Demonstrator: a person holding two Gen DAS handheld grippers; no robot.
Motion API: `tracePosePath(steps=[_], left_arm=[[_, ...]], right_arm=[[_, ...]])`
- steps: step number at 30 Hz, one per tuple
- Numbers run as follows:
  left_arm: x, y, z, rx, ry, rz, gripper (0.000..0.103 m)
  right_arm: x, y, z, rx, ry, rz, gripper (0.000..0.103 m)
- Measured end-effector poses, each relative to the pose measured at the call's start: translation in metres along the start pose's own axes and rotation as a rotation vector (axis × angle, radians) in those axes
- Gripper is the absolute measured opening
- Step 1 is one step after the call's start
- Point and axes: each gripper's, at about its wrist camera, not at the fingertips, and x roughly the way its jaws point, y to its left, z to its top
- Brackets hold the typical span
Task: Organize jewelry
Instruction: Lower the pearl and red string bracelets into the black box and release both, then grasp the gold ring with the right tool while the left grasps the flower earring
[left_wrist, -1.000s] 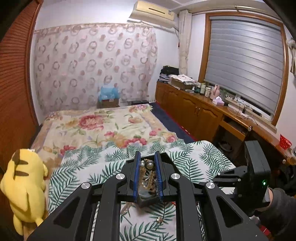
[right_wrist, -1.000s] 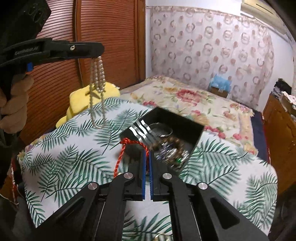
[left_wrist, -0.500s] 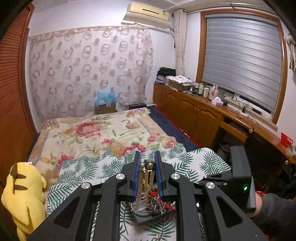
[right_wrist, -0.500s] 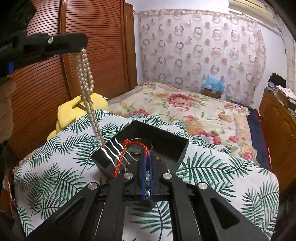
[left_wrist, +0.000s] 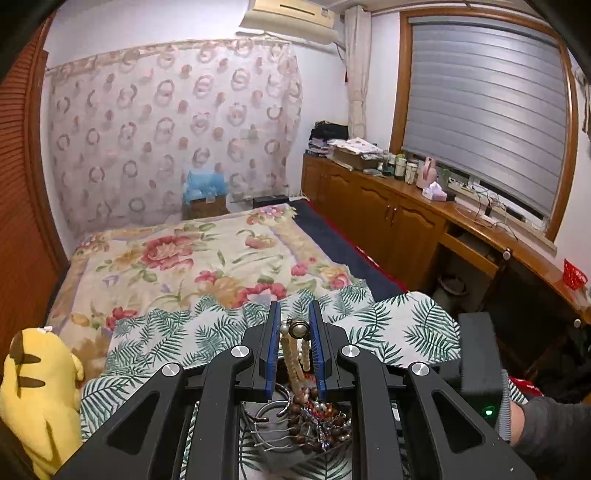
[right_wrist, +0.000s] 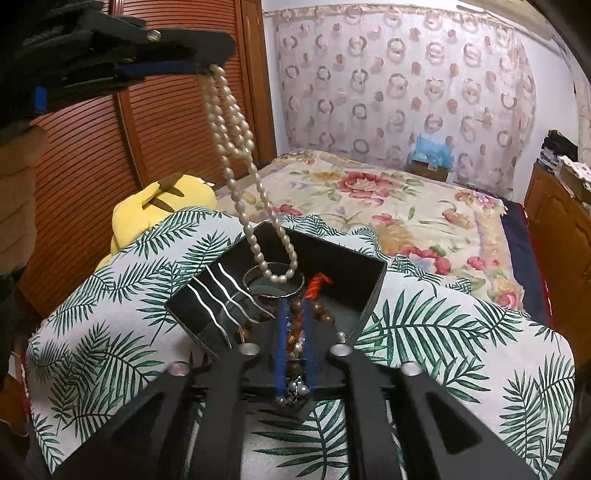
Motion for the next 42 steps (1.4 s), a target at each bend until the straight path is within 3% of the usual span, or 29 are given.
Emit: tracePosePath(steps=[13,21,36,39,42], left_arm=[[0.035,0.001,-0.018,-0.004,0.092,-0.026,0.015],[0.030,-0.005,-0.040,-0.006,0.127,-0.045,0.015],[0.001,-0.033,-0.123,0.045,0.243,-0.049,0.019],[0.005,-0.032,-0.140,0.034,0.285,-0.049,0.019],[0.008,-0.030,-0.153,0.024,0.311,-0.039,0.019]], right_arm=[[-0.029,-0.008,-0.014,0.041,-0.003,-0.029,0.025],[-0.047,-0.005,-0.042,0.048,0.042,-0.051,0.025],[-0.068,0.003,-0.103,0.107,0.145,-0.060,0.025],[-0.069,0.006,-0.110,0.108,0.152,-0.072,0.038],[-0.069,0.008,-0.114,0.114,0.159,-0.070,0.039]])
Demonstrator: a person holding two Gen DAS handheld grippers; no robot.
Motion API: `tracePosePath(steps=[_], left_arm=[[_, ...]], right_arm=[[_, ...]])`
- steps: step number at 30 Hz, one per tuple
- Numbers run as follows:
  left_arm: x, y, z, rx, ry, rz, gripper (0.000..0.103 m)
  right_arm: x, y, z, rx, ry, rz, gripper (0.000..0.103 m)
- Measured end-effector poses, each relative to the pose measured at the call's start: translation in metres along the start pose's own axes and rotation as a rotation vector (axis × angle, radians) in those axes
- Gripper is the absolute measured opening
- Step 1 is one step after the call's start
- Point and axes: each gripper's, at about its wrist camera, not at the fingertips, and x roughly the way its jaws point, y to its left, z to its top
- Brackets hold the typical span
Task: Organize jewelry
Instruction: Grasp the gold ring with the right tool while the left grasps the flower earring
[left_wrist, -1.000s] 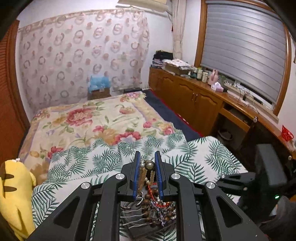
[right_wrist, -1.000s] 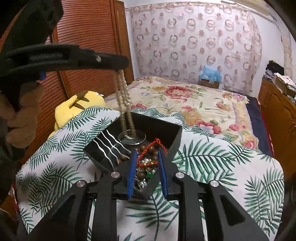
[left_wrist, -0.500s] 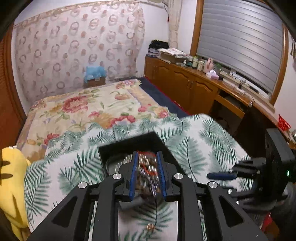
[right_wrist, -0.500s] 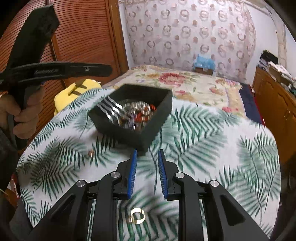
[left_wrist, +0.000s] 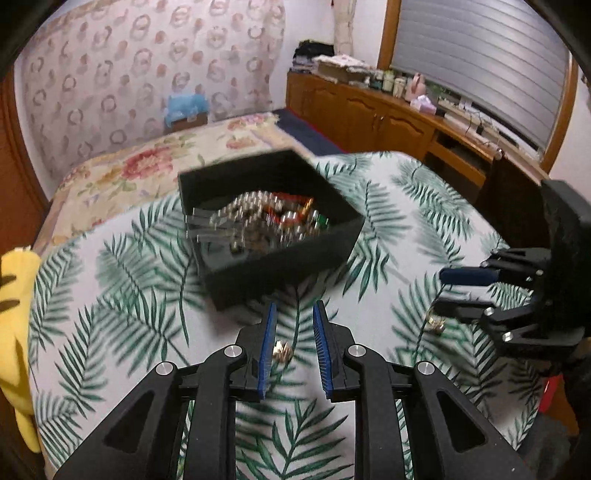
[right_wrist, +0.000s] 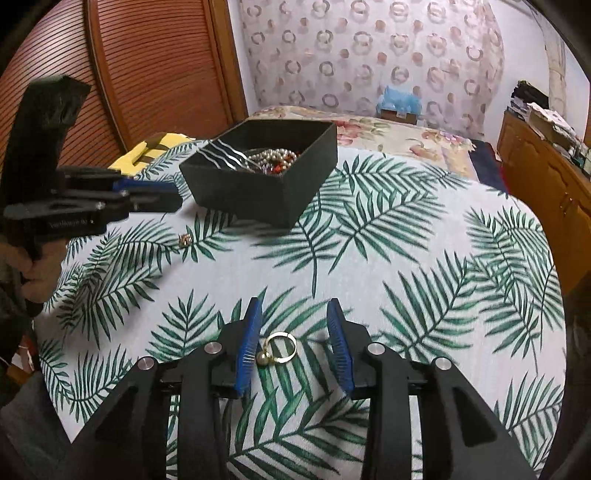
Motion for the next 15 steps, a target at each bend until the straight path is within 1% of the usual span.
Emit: tracePosePath(steps=[5,7,12,15], left_arm=[[0.008,0.001,-0.015,-0.012,0.031,0.008,0.021],[0.010,0.001,-0.019,-0.008,0.039,0.011,0.029],[0.017,-0.002,-0.023,0.005,0.058,0.025,0.031],[0.021,-0.002,-0.024,0.005,0.069,0.026,0.034]], right_arm=[[-0.001,0.004,-0.007,-0.012,0.015,-0.004,0.039],[0.000,0.004,-0.010,-0.023,0.028,-0.011,0.039],[-0.001,0.005,-0.012,-0.033,0.039,-0.011,0.039],[0.002,0.008,-0.013,-0.042,0.045,-0.008,0.039]])
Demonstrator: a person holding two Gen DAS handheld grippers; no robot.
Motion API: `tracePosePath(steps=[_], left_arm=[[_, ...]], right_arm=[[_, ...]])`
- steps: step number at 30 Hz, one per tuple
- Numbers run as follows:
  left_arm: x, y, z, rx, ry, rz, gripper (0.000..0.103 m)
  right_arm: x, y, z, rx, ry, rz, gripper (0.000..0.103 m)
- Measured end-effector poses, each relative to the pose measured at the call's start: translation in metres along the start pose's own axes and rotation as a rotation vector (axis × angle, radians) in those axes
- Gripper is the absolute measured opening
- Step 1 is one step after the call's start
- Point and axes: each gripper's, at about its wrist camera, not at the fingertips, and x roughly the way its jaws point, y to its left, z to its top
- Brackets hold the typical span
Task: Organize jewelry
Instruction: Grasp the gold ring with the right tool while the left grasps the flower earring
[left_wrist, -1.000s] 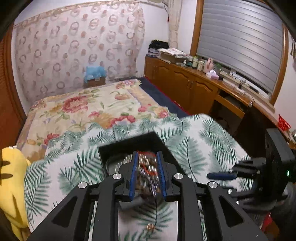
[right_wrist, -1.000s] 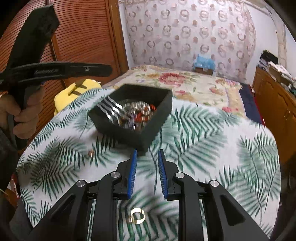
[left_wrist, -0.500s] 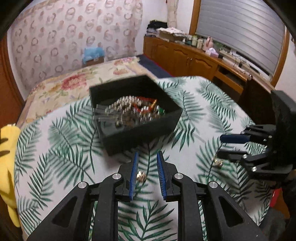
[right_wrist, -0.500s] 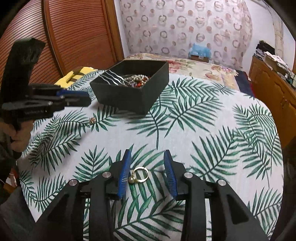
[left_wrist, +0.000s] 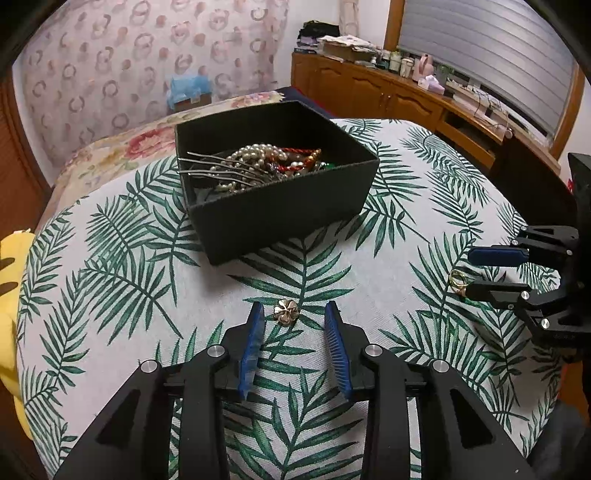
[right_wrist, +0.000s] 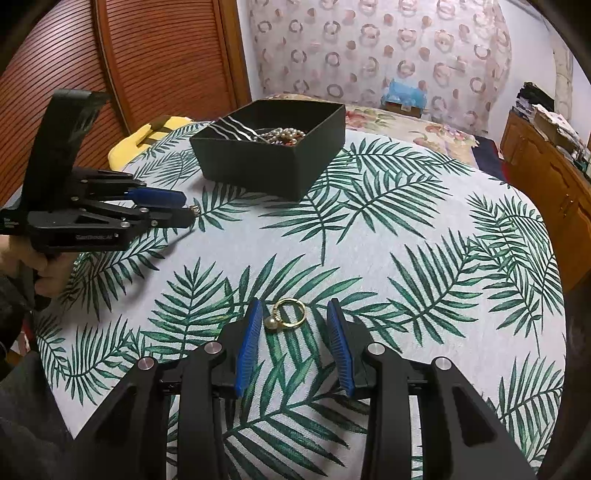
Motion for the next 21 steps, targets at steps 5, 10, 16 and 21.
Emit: tracePosePath(steps=[5,10,16,21], left_arm=[[0.003,-0.001,-0.001,0.002,0.005,0.008,0.037],[0.004,-0.001,-0.001,0.006,0.007,0.016,0.043],[0.005,0.000,0.001,0.013,0.007,0.022,0.043],[0.004,-0.002,0.003,0.037,0.007,0.033,0.025]], right_arm=[[0.004,0.006,-0.001,-0.040,0.009,-0.042,0.039],[0.008,0.009,-0.001,-0.074,0.017,-0.069,0.039],[0.008,0.011,-0.002,-0.095,0.016,-0.056,0.013],[0.007,0.004,0.001,-0.070,0.007,-0.061,0.013]])
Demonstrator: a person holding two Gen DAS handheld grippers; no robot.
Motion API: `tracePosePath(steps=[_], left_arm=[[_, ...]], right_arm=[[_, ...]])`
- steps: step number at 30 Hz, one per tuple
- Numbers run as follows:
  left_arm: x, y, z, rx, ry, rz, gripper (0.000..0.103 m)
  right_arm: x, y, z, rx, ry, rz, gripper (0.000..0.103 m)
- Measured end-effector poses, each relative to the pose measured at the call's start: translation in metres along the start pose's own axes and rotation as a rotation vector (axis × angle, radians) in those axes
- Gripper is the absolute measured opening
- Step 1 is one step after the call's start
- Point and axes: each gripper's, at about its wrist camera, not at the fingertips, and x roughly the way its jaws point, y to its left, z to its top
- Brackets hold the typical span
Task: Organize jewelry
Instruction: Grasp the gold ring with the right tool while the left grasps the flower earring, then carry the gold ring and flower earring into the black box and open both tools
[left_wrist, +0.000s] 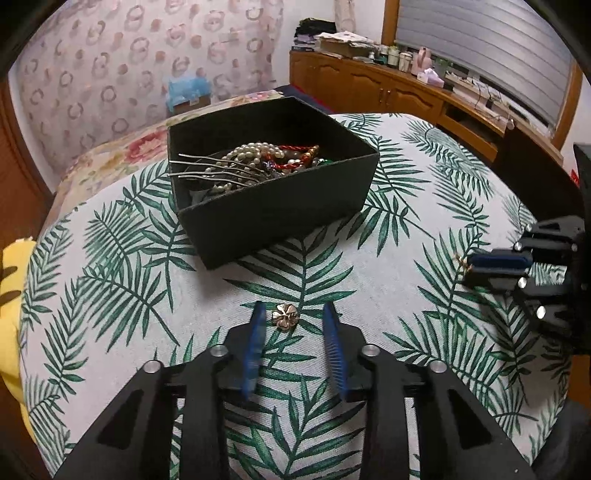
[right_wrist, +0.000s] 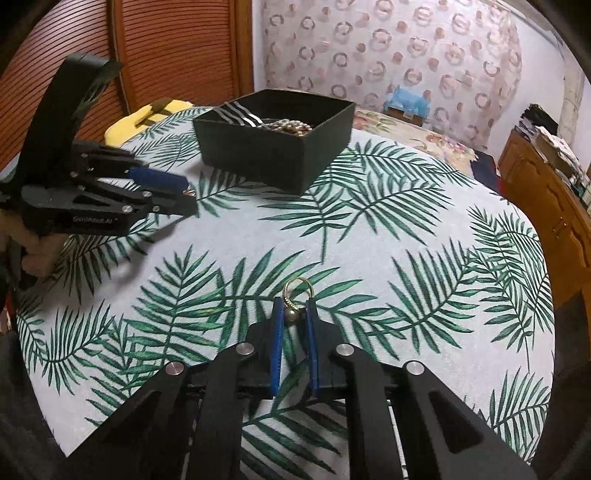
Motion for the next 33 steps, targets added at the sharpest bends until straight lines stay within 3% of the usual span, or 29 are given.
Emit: tracePosePath(steps=[3,12,18,26,33], left_arm=[[0.000,0.004,0.001,-0.013,0.002,-0.004,0.014],[-0.004,0.005,0.001,-0.022,-0.008,-0.008,0.014],[-0.019,0.006,0.015,-0.028,-0.059,-0.007,0.014],[-0.033,0.014,0.040,-0.040,-0.124,0.010,0.014],[-0.042,0.023,0.058,-0.055,-0.171,0.011,0.014]], right_arm=[[-0.003,-0.003,0.003,0.006,-0.014,-0.001,0.013],[-0.009,-0.006,0.017,-0.004,-0.047,-0.001,0.013],[-0.016,-0.007,0.041,-0.039,-0.094,-0.002,0.013],[-0.017,-0.002,0.082,-0.086,-0.177,0.043,0.013],[0.002,-0.003,0.111,-0.067,-0.200,0.103,0.013]])
